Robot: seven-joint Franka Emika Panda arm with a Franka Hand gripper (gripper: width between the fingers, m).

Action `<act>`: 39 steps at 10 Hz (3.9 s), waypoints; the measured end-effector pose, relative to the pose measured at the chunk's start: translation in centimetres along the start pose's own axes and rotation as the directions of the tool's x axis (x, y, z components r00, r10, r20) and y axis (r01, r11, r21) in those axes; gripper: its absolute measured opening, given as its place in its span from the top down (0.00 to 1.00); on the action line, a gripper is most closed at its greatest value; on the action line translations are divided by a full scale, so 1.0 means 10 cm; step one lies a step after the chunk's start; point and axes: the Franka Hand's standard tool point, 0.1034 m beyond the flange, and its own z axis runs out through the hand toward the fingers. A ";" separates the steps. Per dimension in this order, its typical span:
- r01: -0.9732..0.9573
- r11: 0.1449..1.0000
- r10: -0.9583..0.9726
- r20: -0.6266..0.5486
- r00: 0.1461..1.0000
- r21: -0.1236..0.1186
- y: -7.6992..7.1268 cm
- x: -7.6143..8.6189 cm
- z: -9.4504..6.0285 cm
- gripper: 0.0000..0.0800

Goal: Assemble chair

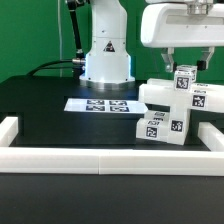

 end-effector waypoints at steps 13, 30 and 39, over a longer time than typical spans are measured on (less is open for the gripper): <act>-0.371 0.929 0.371 0.000 0.929 -0.001 0.01 0.00 0.00 0.64; -0.906 0.423 0.906 0.009 0.423 0.005 -0.05 0.02 -0.01 0.20; -0.383 0.924 0.383 -0.014 0.923 0.007 -0.04 0.02 0.01 0.19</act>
Offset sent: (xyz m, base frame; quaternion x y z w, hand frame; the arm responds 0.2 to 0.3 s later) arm 0.0000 0.0000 0.0000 0.0000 0.0000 0.0000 1.0000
